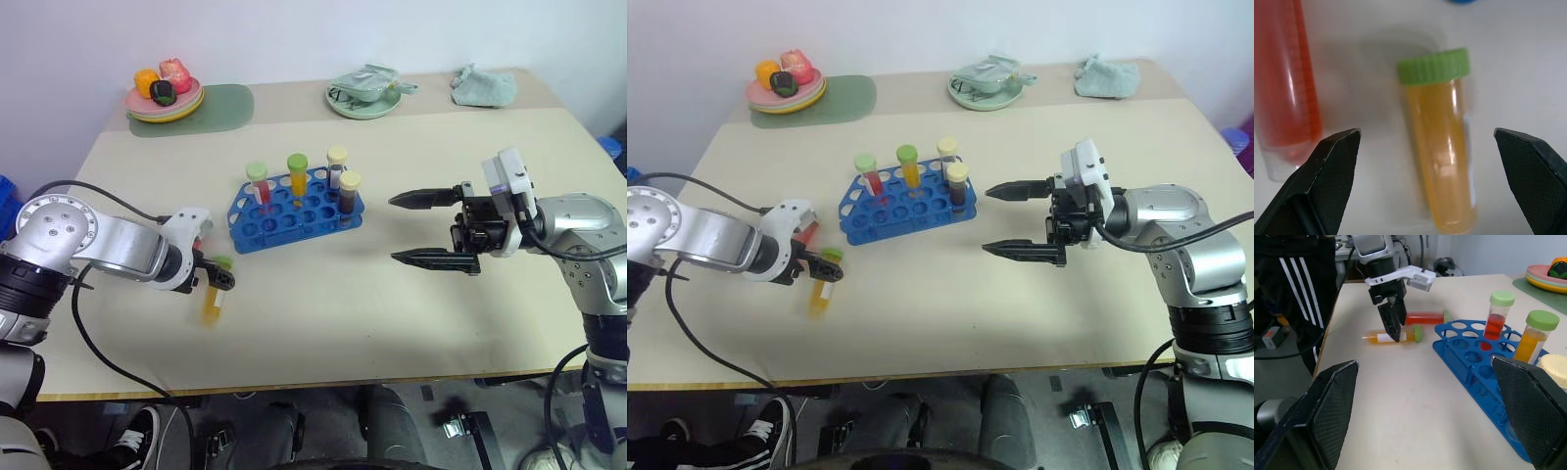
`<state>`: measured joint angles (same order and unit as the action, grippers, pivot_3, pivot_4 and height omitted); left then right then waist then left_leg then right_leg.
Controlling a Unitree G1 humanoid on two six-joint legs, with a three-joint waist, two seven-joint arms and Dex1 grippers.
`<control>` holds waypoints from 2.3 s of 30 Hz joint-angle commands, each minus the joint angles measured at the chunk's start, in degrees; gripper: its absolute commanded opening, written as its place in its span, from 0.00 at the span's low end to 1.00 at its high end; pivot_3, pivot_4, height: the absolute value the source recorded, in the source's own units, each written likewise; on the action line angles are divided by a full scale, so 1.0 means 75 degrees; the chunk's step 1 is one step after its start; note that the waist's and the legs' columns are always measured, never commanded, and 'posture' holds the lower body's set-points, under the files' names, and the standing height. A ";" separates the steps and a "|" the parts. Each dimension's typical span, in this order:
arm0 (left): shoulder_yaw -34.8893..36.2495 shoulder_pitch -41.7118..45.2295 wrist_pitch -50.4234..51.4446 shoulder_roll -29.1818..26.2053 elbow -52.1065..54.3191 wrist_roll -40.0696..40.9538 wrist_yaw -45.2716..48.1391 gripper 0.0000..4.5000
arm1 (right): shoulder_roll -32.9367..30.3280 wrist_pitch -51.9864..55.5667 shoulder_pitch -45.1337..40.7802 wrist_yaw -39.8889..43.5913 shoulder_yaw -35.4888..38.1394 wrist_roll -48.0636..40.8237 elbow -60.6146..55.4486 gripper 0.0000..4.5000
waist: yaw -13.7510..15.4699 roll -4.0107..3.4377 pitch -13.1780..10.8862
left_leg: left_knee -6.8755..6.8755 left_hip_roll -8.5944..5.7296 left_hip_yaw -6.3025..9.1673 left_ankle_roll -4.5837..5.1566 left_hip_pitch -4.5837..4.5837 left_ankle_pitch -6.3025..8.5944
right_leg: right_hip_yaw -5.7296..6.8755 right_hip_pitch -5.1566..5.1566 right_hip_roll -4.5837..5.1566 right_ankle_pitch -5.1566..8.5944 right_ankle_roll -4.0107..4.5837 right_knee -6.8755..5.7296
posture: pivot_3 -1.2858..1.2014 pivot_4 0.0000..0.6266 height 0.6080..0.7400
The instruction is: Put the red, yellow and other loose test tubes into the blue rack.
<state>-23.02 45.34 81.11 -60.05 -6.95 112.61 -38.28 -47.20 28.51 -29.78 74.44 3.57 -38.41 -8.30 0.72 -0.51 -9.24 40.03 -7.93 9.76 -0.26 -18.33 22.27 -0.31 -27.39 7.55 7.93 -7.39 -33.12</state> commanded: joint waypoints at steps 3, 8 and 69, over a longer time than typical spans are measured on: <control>-0.0046 0.0154 -0.0063 0.0047 0.0024 0.0053 -0.0273 1.00 | 0.0021 -0.0020 -0.0014 -0.0138 0.0136 -0.0022 -0.0260 0.99 | 0.0004 0.0000 0.0000 | 0.0002 -0.0001 0.0001 0.0000 0.0000 0.0000 | 0.0000 0.0001 0.0002 0.0000 0.0000 0.0000 | 0.52 0.24 1.00; 0.0093 -0.0188 -0.0213 0.0152 0.0172 0.0053 -0.0381 0.71 | 0.0003 -0.0041 0.0079 -0.0252 0.0180 -0.0035 -0.0356 1.00 | 0.0001 0.0000 0.0000 | 0.0002 -0.0001 0.0000 0.0000 0.0000 0.0000 | -0.0002 0.0000 0.0001 0.0000 0.0000 0.0000 | 0.52 0.24 1.00; 0.1689 -0.1402 -1.1668 0.5337 -0.0130 -1.4044 0.9449 0.18 | 0.0091 0.0150 0.0511 -0.1470 0.0905 0.0144 -0.0494 1.00 | 0.0024 0.0011 0.0001 | 0.0009 0.0009 -0.0041 0.0017 -0.0004 0.0006 | -0.0006 0.0019 0.0002 -0.0017 -0.0007 0.0053 | 0.52 0.24 1.00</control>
<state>-11.22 33.37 -3.86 -20.01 -8.45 8.84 33.63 -46.06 29.70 -25.74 63.63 8.58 -36.33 -10.05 0.90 -0.43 -9.23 40.09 -7.87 9.45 -0.14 -18.37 22.31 -0.35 -27.25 7.56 7.79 -7.45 -32.69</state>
